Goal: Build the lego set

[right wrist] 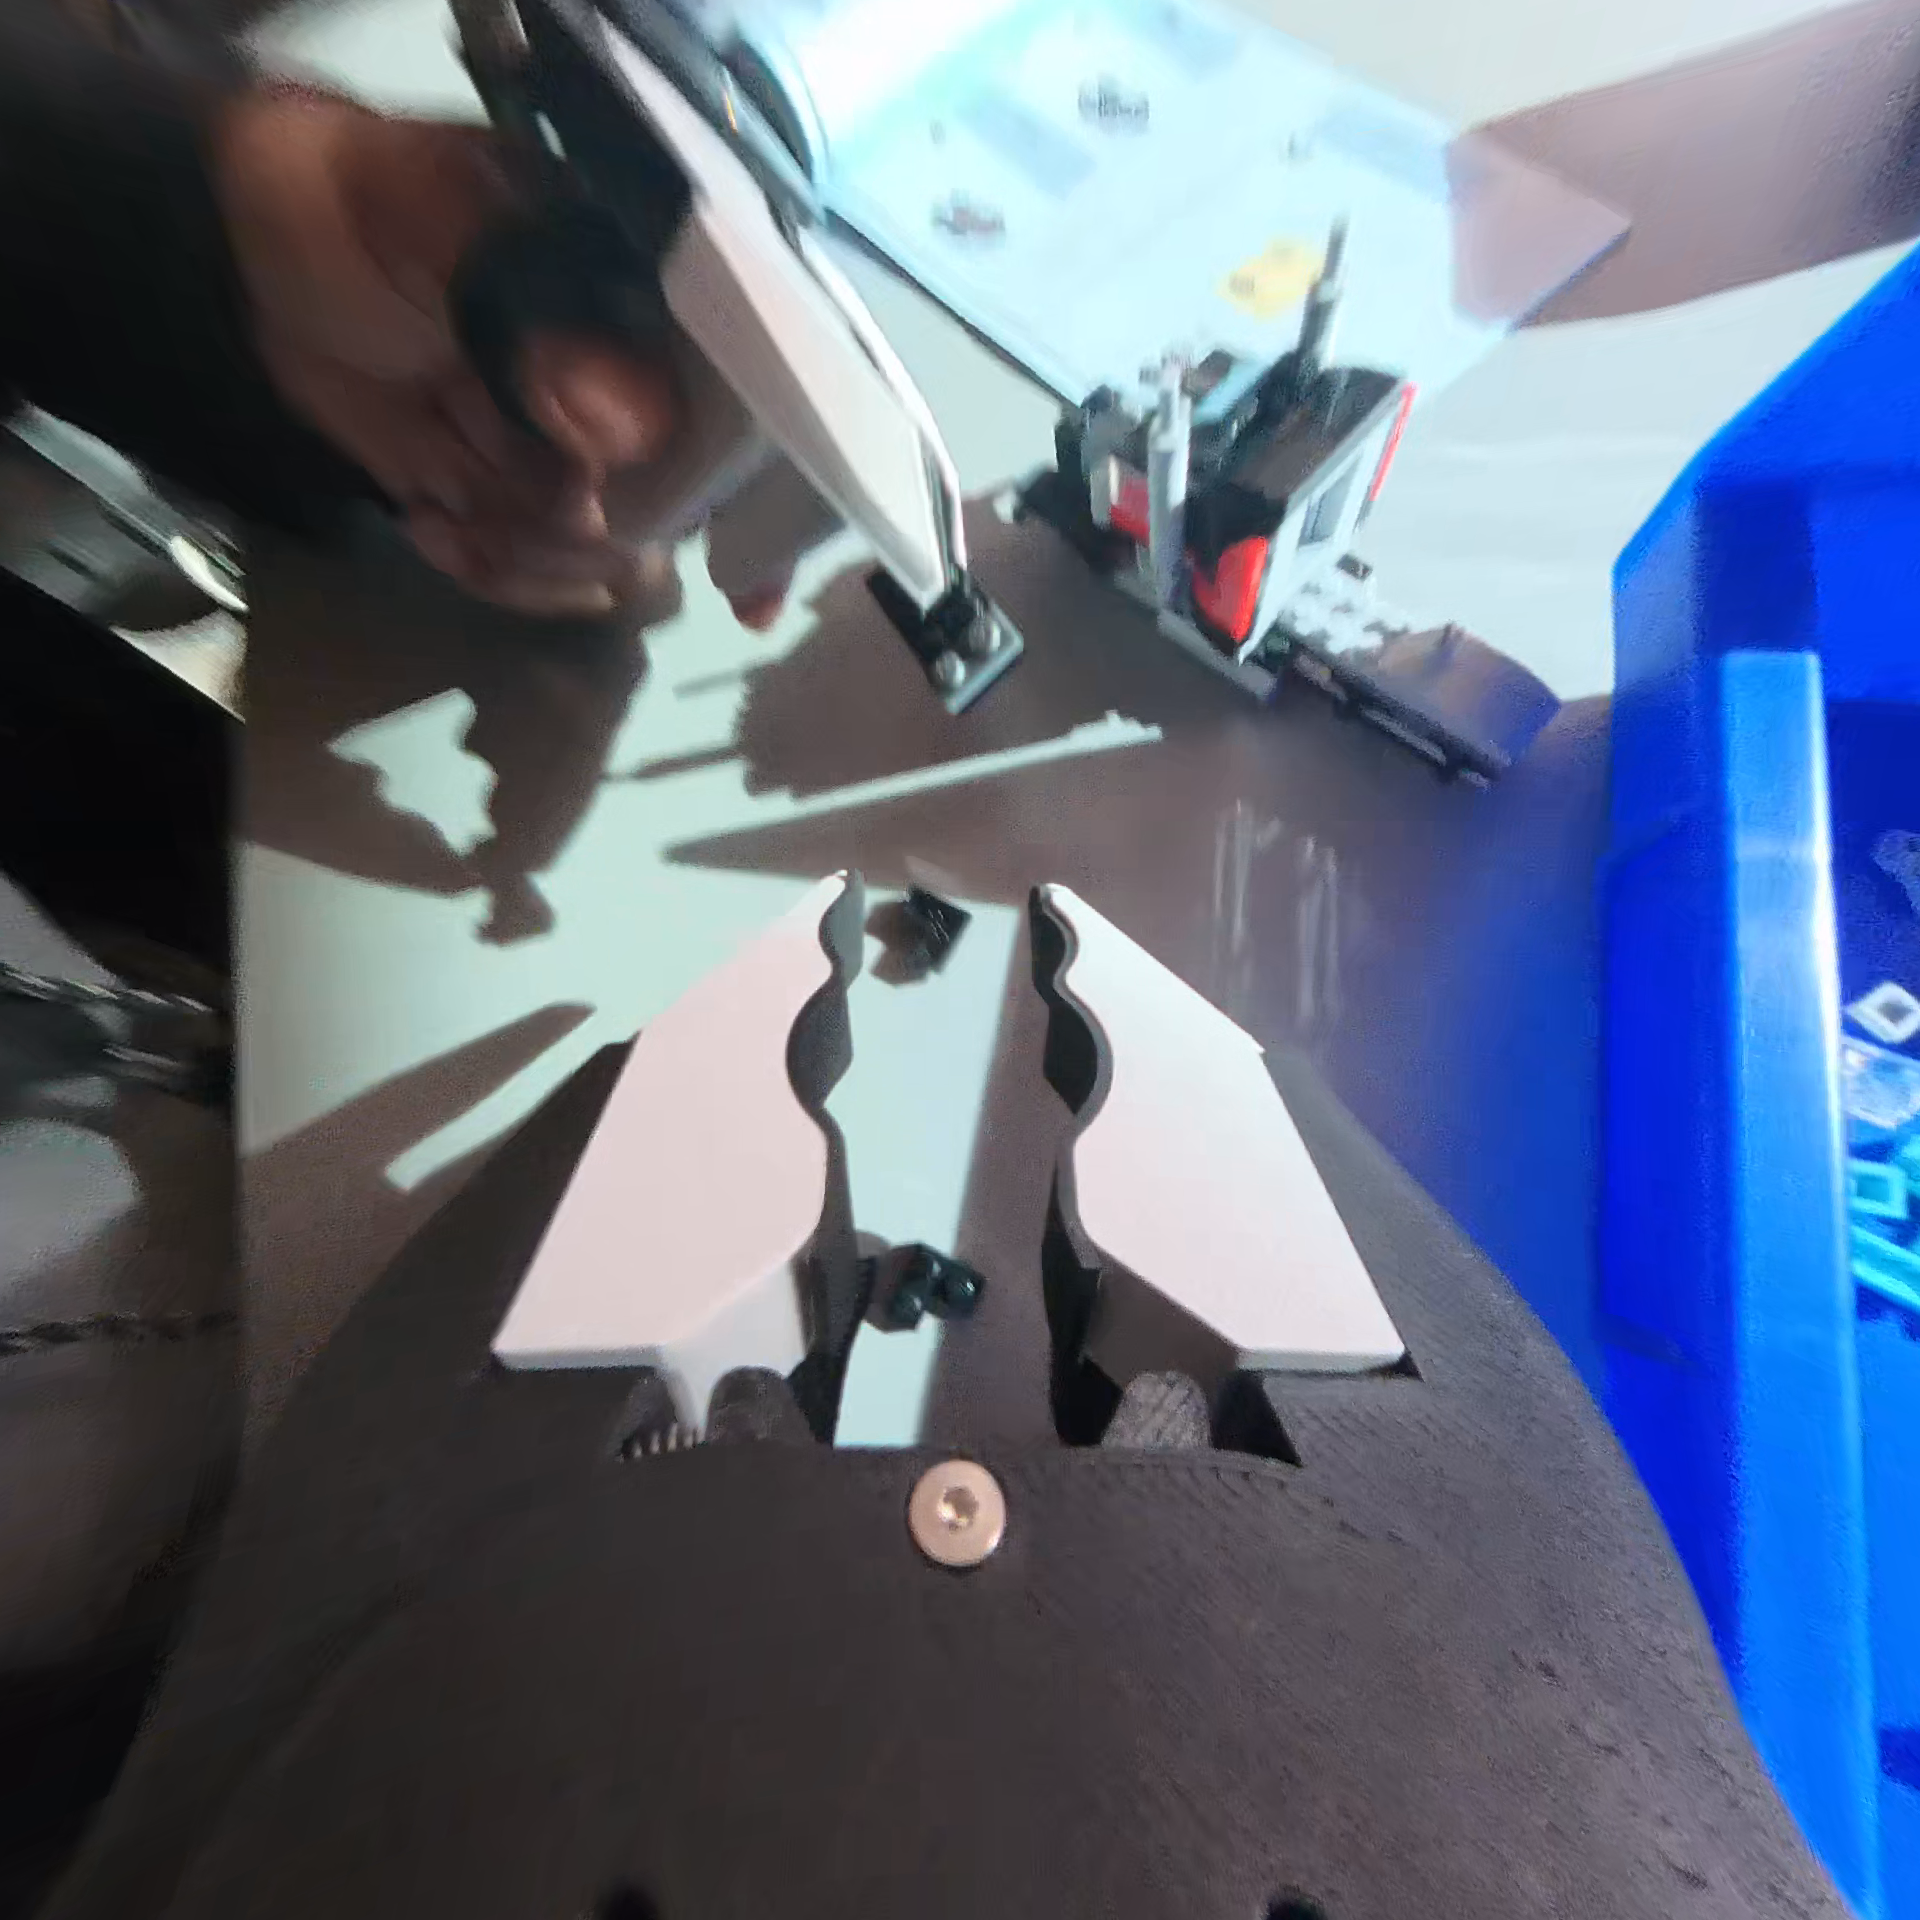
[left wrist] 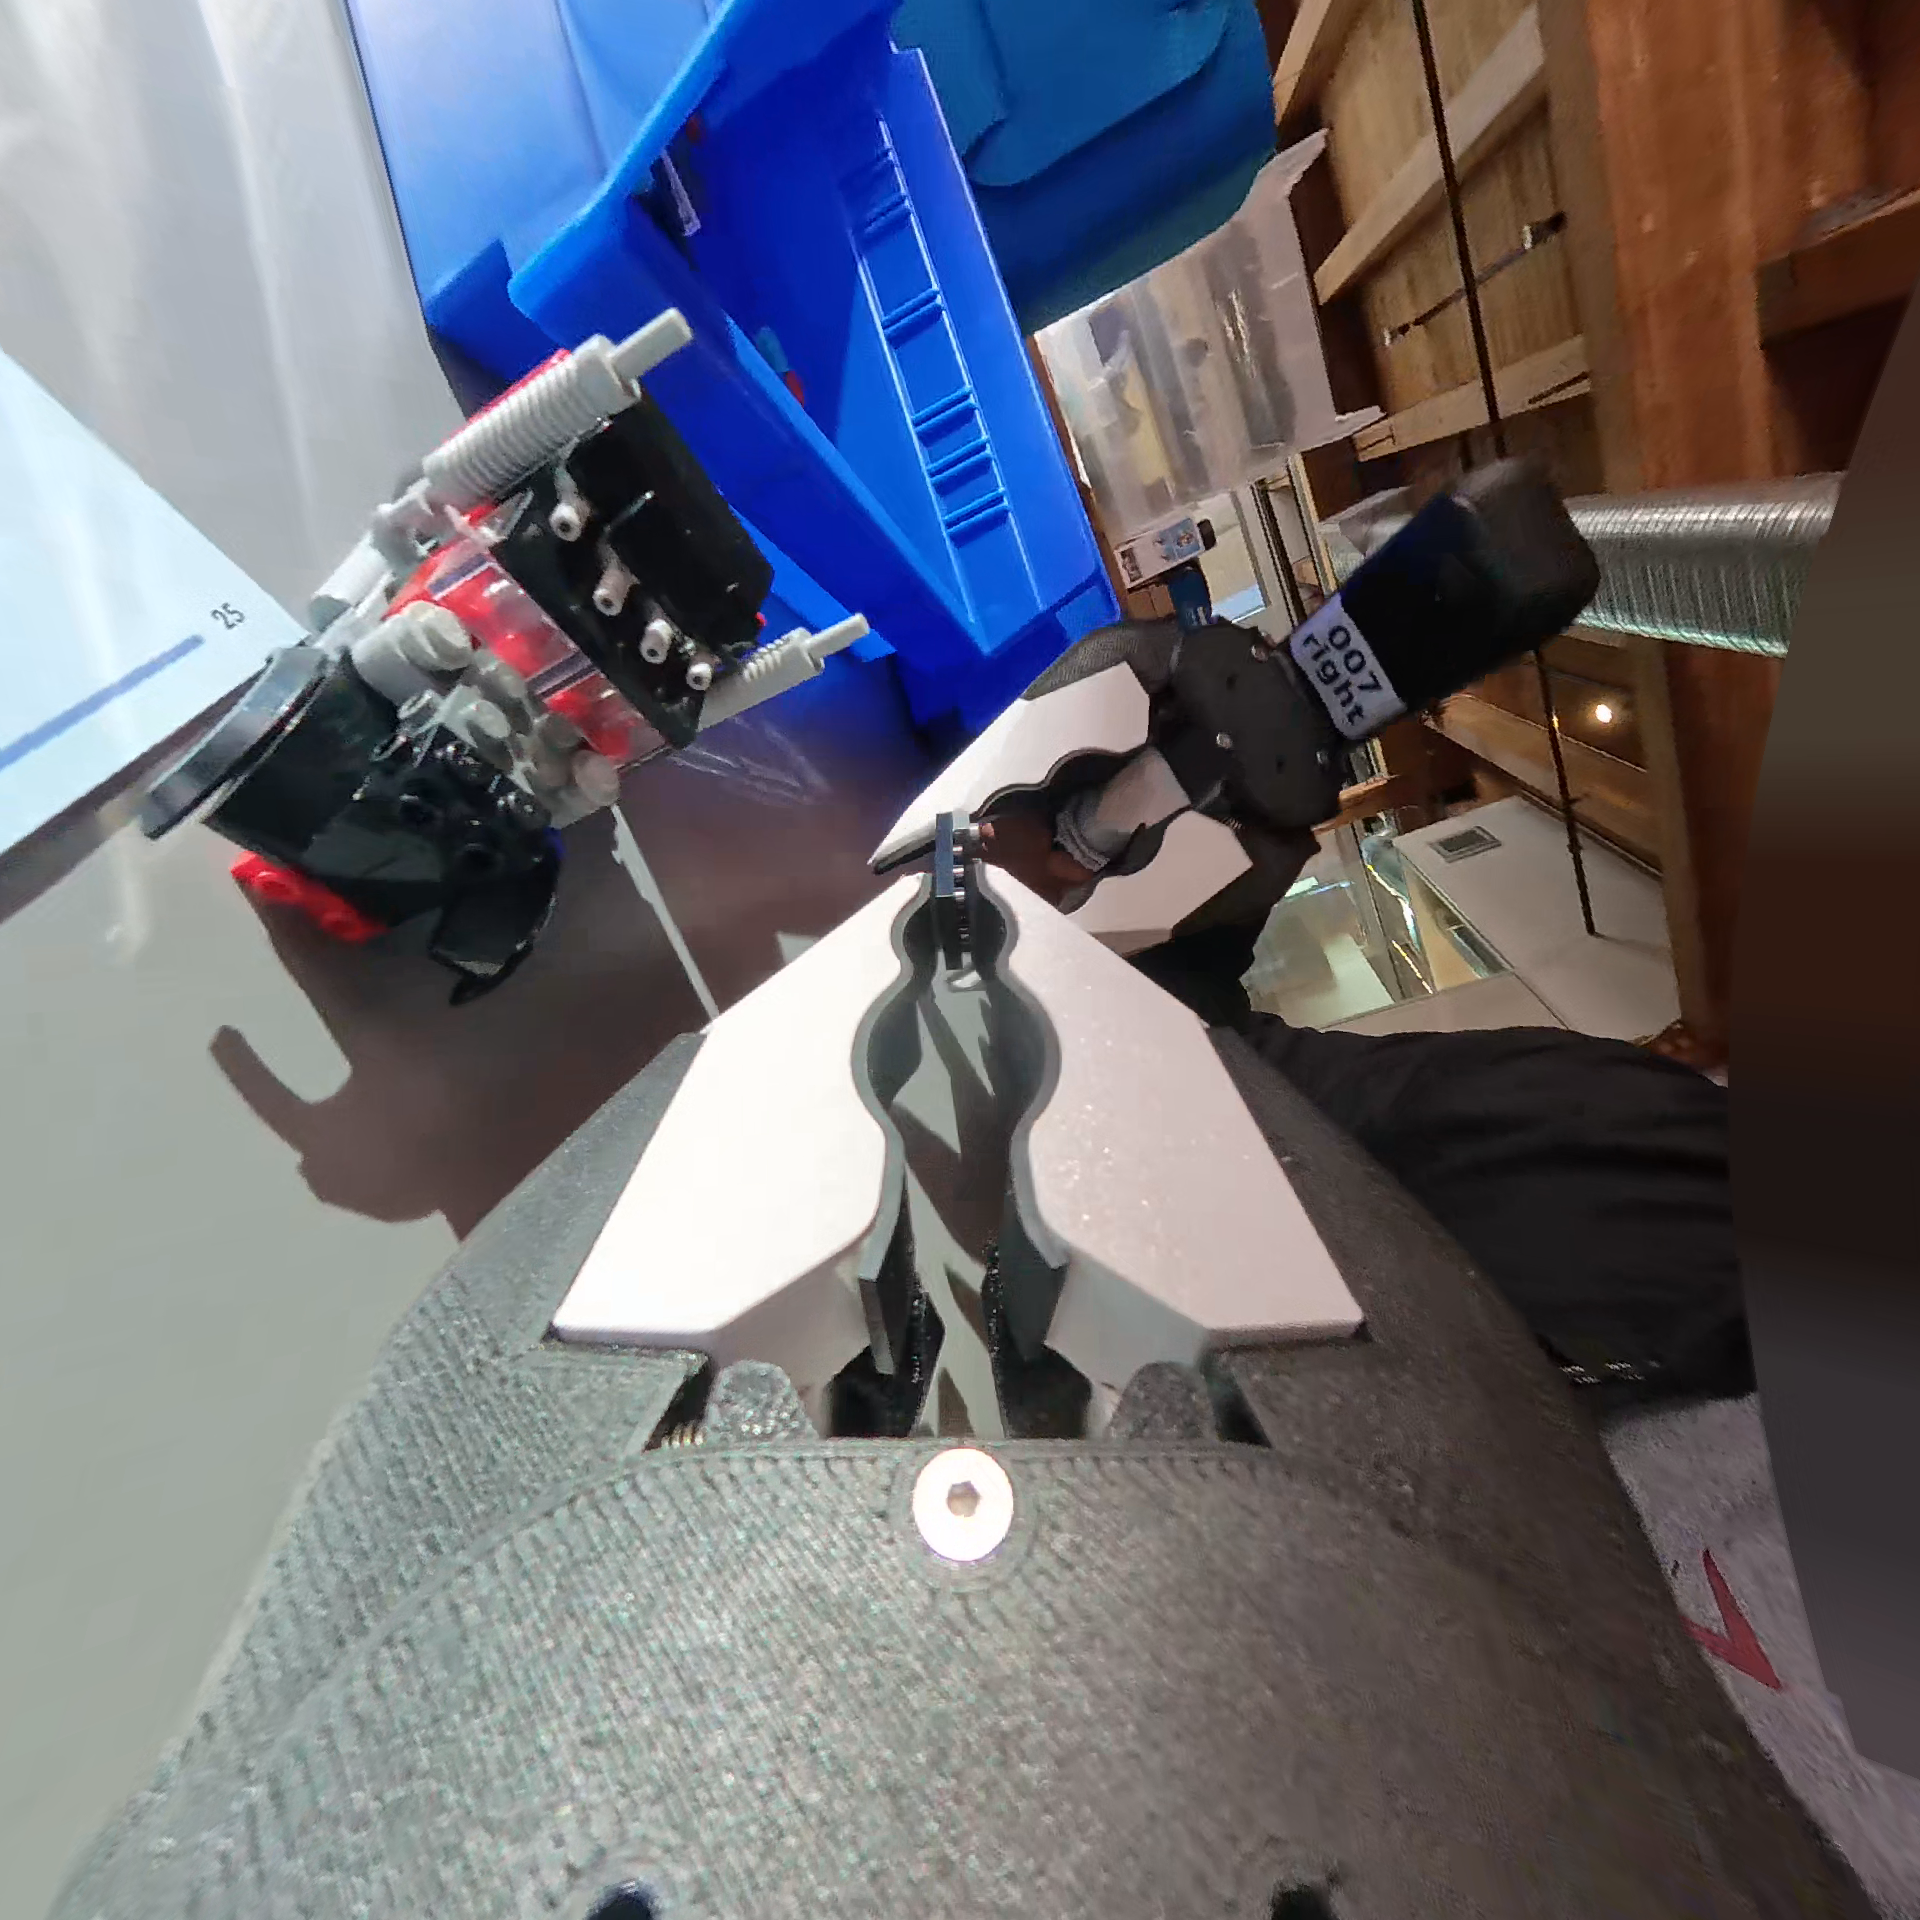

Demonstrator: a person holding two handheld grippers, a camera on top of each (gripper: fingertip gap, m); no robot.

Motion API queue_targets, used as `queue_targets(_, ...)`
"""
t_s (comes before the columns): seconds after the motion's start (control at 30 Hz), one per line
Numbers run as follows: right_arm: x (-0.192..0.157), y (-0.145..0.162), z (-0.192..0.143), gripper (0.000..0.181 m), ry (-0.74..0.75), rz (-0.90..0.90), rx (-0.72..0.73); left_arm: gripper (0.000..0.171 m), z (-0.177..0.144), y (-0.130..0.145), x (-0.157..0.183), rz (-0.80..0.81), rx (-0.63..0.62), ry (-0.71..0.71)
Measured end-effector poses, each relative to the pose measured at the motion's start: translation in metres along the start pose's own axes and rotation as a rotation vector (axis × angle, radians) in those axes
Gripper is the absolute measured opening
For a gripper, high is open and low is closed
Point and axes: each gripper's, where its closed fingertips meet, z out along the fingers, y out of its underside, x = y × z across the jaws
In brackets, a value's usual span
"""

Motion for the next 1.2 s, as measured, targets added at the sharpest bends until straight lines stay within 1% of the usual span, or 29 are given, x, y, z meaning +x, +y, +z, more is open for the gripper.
queue_targets(0.07, 0.003, 0.012, 0.005, 0.031, 0.051, -0.05, -0.074, 0.005, 0.0, 0.0, 0.0, -0.005, 0.001, 0.004)
queue_targets(0.2, 0.0, 0.027, 0.015, 0.026, 0.05, -0.097, -0.153, 0.005, 0.0, -0.001, 0.0, -0.011, 0.006, 0.011)
queue_targets(0.27, 0.0, 0.027, 0.017, 0.022, 0.059, -0.124, -0.155, 0.005, 0.0, -0.001, 0.001, -0.011, 0.004, 0.015)
queue_targets(0.33, -0.002, 0.028, 0.018, 0.012, 0.066, -0.168, -0.16, 0.005, 0.0, -0.002, 0.001, -0.01, 0.006, 0.016)
queue_targets(0.4, -0.004, 0.028, 0.02, 0.009, 0.07, -0.22, -0.163, 0.005, 0.0, -0.002, 0.001, -0.01, 0.005, 0.017)
queue_targets(0.57, -0.007, 0.022, 0.016, 0.009, 0.057, -0.259, -0.136, 0.005, 0.001, -0.001, 0.0, -0.009, -0.001, 0.014)
queue_targets(0.73, -0.012, -0.008, -0.002, 0.009, 0.016, -0.219, 0.034, 0.005, 0.001, -0.001, 0.0, -0.006, -0.003, 0.013)
queue_targets(0.83, -0.011, -0.015, -0.007, 0.012, 0.006, -0.191, 0.078, 0.005, 0.001, -0.001, 0.0, -0.005, -0.002, 0.011)
queue_targets(1.07, -0.003, -0.007, -0.006, 0.015, 0.029, -0.175, 0.037, 0.005, 0.0, -0.002, -0.001, -0.01, 0.006, 0.006)
queue_targets(1.2, -0.011, 0.005, -0.004, 0.015, -0.031, -0.176, -0.03, 0.005, 0.0, -0.002, -0.002, -0.013, 0.007, 0.002)
